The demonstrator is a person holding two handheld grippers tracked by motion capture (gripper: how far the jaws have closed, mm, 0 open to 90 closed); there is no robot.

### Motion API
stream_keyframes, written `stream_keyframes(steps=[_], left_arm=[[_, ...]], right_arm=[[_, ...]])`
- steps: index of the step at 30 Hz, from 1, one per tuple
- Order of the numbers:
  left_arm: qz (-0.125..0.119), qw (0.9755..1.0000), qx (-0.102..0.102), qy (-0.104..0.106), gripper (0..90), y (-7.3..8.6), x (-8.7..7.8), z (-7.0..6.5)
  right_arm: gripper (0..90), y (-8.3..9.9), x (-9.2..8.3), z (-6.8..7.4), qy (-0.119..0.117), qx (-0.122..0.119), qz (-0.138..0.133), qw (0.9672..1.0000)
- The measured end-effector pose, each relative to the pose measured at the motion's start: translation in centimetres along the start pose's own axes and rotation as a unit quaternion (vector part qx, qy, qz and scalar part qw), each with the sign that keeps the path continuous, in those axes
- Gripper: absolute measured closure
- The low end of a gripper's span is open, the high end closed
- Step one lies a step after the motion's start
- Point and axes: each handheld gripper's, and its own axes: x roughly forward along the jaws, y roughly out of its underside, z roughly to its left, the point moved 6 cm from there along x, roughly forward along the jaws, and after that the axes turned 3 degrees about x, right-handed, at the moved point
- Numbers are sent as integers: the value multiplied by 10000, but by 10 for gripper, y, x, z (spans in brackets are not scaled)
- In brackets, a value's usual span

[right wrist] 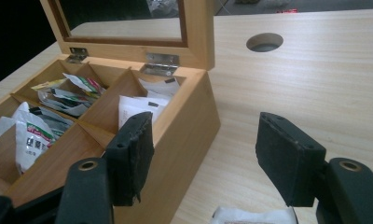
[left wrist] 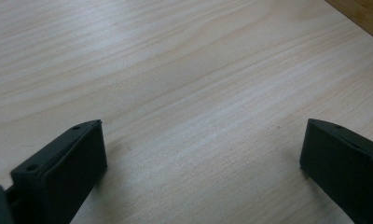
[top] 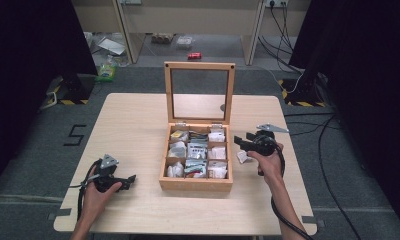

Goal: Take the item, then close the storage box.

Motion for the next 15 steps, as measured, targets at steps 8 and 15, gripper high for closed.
stream_keyframes(steps=[8,15], left_arm=[[-1,10000,0,-1,0,0,0,0],[5,10000,4,-6,0,0,0,0]], right_arm=[[367,-1,6,10,-115,-107,3,9999],[366,-8,5,13,-159,-221,-134,9995]])
